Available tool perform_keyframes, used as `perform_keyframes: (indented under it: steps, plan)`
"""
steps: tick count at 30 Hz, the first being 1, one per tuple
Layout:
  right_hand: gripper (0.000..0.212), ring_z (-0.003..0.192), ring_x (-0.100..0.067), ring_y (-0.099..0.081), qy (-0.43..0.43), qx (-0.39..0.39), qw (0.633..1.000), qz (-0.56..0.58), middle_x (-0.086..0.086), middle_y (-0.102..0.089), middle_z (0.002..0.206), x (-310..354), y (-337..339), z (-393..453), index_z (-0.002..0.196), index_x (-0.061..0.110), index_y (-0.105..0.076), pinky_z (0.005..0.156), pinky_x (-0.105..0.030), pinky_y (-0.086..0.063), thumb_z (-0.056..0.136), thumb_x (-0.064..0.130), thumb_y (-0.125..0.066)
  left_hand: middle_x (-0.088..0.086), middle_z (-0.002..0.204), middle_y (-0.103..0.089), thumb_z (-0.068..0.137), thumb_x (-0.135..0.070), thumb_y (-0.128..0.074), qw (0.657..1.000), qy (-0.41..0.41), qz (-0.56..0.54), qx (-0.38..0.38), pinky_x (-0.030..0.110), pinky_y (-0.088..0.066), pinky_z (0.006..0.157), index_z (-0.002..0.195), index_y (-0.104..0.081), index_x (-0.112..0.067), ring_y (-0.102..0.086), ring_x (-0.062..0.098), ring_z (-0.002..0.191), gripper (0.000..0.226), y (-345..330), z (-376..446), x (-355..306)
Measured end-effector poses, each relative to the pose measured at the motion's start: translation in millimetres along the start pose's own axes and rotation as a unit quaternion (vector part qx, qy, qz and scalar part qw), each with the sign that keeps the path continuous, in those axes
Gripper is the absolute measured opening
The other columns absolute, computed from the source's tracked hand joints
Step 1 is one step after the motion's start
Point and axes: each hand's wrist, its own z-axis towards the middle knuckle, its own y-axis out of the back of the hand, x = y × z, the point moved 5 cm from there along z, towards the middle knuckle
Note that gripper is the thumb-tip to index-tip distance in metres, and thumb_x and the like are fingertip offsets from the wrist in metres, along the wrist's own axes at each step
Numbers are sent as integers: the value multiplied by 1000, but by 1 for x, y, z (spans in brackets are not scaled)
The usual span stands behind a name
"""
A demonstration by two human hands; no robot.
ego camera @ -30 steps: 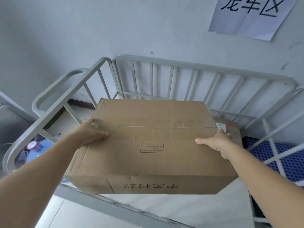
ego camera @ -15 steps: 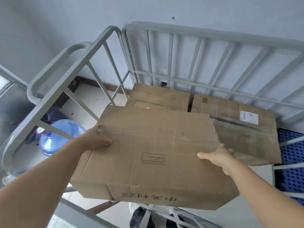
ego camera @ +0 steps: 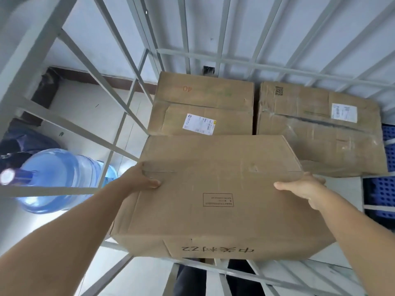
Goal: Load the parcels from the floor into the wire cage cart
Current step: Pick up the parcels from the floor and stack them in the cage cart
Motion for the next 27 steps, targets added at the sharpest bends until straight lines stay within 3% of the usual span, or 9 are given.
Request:
perform_keyframes:
  steps: [5, 8, 12, 16, 21, 27]
  plan:
    - [108, 136, -35, -32, -21, 20, 999, 32, -15, -23, 150, -7, -4, 7, 147, 9, -32, 111, -44, -34, 63, 46, -88, 1, 116, -63, 52, -36, -85, 998, -41, 39, 13, 37, -50, 94, 133, -50, -21, -60, 21, 105, 90, 22, 38, -27]
    - [107, 134, -38, -33, -43, 33, 998, 44, -15, -22, 148, -5, -21, 2, 148, 7, -27, 109, -47, -34, 66, 43, -87, 3, 124, -58, 54, -35, -86, 997, -42, 67, 9, 39, -47, 99, 137, -44, -18, -57, 25, 111, 95, 34, 51, -33]
    - [113, 137, -39, -31, -51, 44, 996, 64, -12, -18, 150, -3, -60, 3, 151, 11, -20, 110, -51, -34, 67, 43, -87, 5, 121, -60, 53, -29, -85, 996, -43, 78, -7, 40, -51, 91, 139, -40, -23, -61, 23, 103, 97, 39, 64, -3]
    - [115, 136, -36, -34, -67, 67, 991, 98, -8, -15, 150, -6, -104, 8, 153, 21, -14, 109, -51, -36, 67, 41, -88, 12, 134, -43, 66, -21, -85, 991, -27, 129, -39, 34, -46, 86, 151, -18, -26, -52, 30, 113, 108, 34, 77, 33]
    - [107, 131, -36, -40, -71, 64, 988, 121, -9, -22, 148, -13, -142, 23, 151, 19, -19, 105, -48, -40, 70, 34, -87, 6, 122, -37, 61, -27, -85, 983, -21, 168, -69, 46, -51, 87, 143, -10, -43, -52, 32, 103, 113, 13, 96, 61]
    - [100, 127, -35, -44, -44, 59, 989, 129, -11, -27, 144, -11, -177, 45, 149, 17, -22, 98, -43, -42, 73, 29, -85, 12, 132, -36, 65, -34, -84, 969, 8, 225, -103, 52, -43, 96, 147, -1, -40, -42, 39, 117, 116, -4, 125, 94]
